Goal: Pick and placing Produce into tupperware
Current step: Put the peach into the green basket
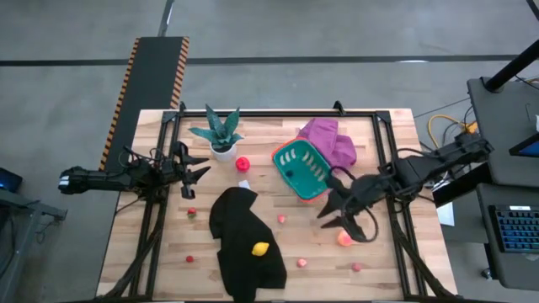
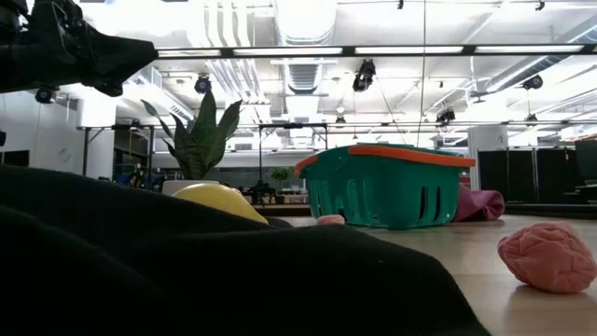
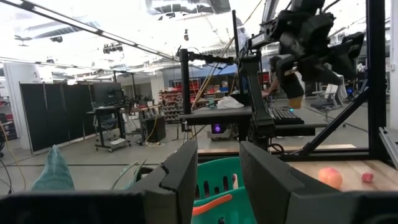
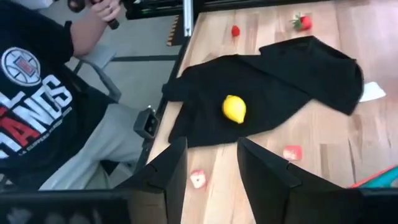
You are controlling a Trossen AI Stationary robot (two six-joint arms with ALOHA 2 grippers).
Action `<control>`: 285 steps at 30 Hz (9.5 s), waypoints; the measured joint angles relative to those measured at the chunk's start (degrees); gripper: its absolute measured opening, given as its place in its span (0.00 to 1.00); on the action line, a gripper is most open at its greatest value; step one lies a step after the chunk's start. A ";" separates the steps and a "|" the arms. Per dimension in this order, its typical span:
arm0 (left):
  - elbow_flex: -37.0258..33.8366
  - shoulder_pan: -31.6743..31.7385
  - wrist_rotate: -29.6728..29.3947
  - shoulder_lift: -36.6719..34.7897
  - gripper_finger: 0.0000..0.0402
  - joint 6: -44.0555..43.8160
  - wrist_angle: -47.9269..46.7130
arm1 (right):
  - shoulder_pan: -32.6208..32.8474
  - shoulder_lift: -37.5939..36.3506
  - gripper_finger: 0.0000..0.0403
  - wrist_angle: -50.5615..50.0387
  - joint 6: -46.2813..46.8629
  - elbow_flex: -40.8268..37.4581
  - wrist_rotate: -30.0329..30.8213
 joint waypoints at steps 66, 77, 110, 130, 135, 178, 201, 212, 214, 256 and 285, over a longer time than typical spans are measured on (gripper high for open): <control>0.00 -0.01 -0.01 0.51 0.27 0.07 0.20 | 18.23 10.01 0.73 -34.37 98.40 -3.85 10.65; 0.00 -0.01 0.00 0.50 0.27 0.13 0.39 | 18.14 10.01 0.68 -33.71 106.89 -5.12 5.35; 0.00 -0.02 0.07 0.50 0.27 0.22 -0.69 | 10.60 34.34 0.64 -41.11 115.64 10.73 -0.09; 0.00 -0.02 0.07 0.74 0.27 0.13 -1.70 | 12.52 34.34 0.64 -38.41 116.38 7.18 0.90; 0.00 -0.02 0.07 1.32 0.27 0.11 -1.71 | 12.52 34.80 0.64 -38.23 116.21 6.36 1.75; 0.00 -0.02 0.04 3.26 0.27 0.20 -1.68 | 12.52 34.97 0.64 -24.98 115.86 -4.61 1.02; 0.00 -0.02 0.04 4.02 0.27 0.24 -1.68 | 12.79 35.12 0.51 -23.45 115.52 -6.36 0.59; 0.00 -0.01 0.02 4.15 0.27 0.24 -1.66 | 12.79 35.12 0.52 -23.43 115.36 -6.34 0.57; 0.00 -0.02 0.02 4.15 0.27 0.23 -1.67 | 12.79 35.10 0.52 -23.43 115.36 -6.34 0.57; 0.00 -0.02 0.04 4.37 0.27 0.19 -1.64 | 9.11 34.60 0.52 -24.67 75.56 9.16 35.42; 0.00 -0.02 0.02 4.37 0.27 0.17 -1.64 | -24.49 31.45 0.52 -26.88 29.29 16.27 32.92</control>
